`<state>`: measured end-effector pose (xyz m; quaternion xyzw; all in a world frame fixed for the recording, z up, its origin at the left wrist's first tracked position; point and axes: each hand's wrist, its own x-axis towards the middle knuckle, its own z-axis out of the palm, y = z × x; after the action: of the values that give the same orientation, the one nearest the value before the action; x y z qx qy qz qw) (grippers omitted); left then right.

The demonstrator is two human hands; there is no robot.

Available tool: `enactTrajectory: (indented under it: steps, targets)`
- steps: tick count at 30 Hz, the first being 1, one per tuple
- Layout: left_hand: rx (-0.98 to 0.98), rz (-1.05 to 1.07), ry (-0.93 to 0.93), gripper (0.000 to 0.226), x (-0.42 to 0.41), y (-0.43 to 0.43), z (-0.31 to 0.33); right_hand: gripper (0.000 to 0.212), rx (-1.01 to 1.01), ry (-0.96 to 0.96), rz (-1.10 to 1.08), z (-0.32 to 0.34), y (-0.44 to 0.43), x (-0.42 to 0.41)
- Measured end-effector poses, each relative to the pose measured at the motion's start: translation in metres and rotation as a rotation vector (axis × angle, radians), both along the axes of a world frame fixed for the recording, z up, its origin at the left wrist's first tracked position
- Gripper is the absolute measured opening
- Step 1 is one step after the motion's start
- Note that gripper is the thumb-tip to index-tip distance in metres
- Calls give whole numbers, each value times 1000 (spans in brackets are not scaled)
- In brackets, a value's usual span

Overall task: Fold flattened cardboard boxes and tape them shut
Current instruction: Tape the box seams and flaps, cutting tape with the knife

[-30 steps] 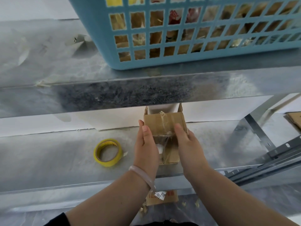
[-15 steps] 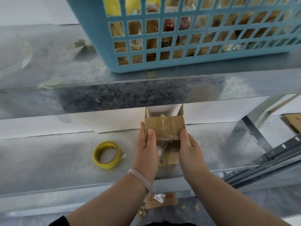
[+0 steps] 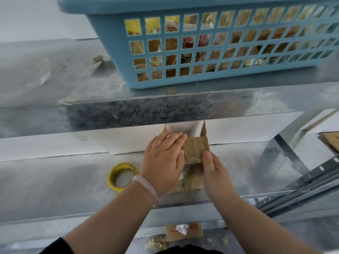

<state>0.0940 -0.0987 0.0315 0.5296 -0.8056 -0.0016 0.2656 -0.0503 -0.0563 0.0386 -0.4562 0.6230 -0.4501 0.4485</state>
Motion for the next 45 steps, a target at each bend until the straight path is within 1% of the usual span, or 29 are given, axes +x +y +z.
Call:
enactTrajectory:
  steps: [3, 7, 9, 11, 13, 14, 15, 17, 18, 19, 20, 21, 23, 25, 26, 29, 31, 32, 34, 35, 38, 41, 42, 43, 44, 45]
  targets:
    - [36, 19, 2, 47, -1, 1, -1, 32, 20, -42, -7, 0, -1, -1]
    - [86, -17, 11, 48, 0, -4, -1, 31, 50, -55, -17, 1, -4, 2]
    - [75, -55, 79, 49, 2, -7, -4, 30, 49, -22, -8, 2, -4, 3]
    - [35, -84, 221, 51, 5, -5, -9, 30, 36, -8, 1, 3, -3, 4]
    - [31, -30, 404, 62, 4, 4, -19, 30, 36, -24, -9, 3, -2, 4]
    - [90, 25, 519, 68, 2, 11, -23, 30, 39, -30, -16, 3, -1, 5]
    - [200, 67, 661, 73, -1, 18, -26, 30, 35, -33, -20, 1, 0, 6]
    - [414, 76, 942, 85, -7, 26, -33, 26, 8, -40, -22, -3, 2, 8]
    - [458, 66, 1006, 93, -9, 25, -33, 21, -1, -51, -27, -3, 2, 10]
    - [474, 61, 1030, 101, -9, 20, -35, 15, -3, -62, -27, -3, 1, 10]
    - [479, 53, 1032, 104, -8, 16, -36, 9, -2, -63, -22, -3, 0, 11]
    - [473, 50, 1031, 101, -8, 13, -35, 5, -3, -47, -20, -3, -2, 12]
    - [460, 41, 1033, 89, -10, 13, -32, 1, -12, 14, -41, -5, -5, 13]
    - [472, 62, 1026, 88, -11, 14, -33, 12, -39, 68, -84, -10, -5, 14]
    - [489, 80, 1035, 87, -12, 16, -33, 19, -57, 65, -109, -14, -4, 14]
    - [558, 80, 1101, 78, -15, 19, -30, 29, -74, -21, -180, -23, -2, 14]
    - [626, 47, 1155, 63, -14, 20, -28, 34, -22, -70, -194, -23, -2, 13]
    - [669, 39, 1185, 59, -13, 20, -26, 36, 16, -96, -190, -21, -2, 13]
    - [718, 47, 1226, 56, -8, 17, -23, 40, 79, -154, -176, -17, -3, 11]
    - [720, 52, 1210, 57, -6, 16, -23, 41, 106, -178, -166, -16, -4, 10]
    - [631, 20, 1106, 68, -3, 18, -15, 49, 148, -180, -100, -9, -3, 8]
    - [459, -45, 977, 89, 6, 20, -15, 68, 74, -172, 18, -3, 1, 7]
    - [405, -58, 941, 88, 9, 22, -14, 69, 32, -202, 63, -1, 3, 6]
    - [351, -50, 921, 80, 12, 24, -12, 64, -14, -229, 99, 0, 5, 4]
    - [302, -23, 946, 67, 14, 26, -9, 56, -53, -230, 127, 2, 7, 2]
    - [273, 36, 1011, 53, 17, 28, -10, 53, -81, -191, 145, 3, 10, -2]
